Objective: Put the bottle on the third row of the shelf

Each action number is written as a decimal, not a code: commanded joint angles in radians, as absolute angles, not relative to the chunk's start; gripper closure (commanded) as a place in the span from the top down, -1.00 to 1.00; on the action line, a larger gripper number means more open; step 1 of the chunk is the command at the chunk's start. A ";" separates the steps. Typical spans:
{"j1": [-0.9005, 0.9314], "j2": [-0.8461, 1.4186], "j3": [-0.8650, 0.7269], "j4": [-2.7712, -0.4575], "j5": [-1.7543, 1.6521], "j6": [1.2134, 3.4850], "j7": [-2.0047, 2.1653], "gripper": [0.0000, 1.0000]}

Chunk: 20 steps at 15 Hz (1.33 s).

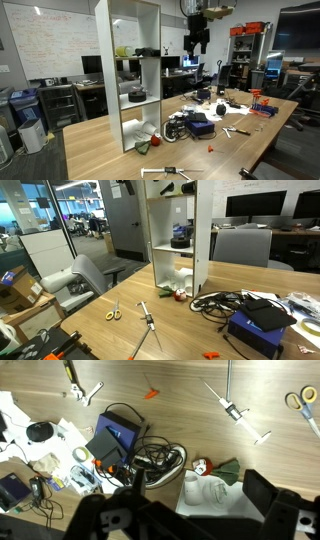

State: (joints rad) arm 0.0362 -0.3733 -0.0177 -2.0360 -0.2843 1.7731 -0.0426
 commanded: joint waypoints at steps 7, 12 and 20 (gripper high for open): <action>-0.029 -0.818 -0.091 -2.385 -0.236 1.880 -0.078 1.00; -0.037 -0.799 -0.081 -2.375 -0.238 1.866 -0.066 1.00; -0.037 -0.786 -0.080 -2.375 -0.238 1.866 -0.066 1.00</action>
State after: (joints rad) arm -0.0230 -0.7875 -0.0895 -2.3773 -0.2471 1.8663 -0.0580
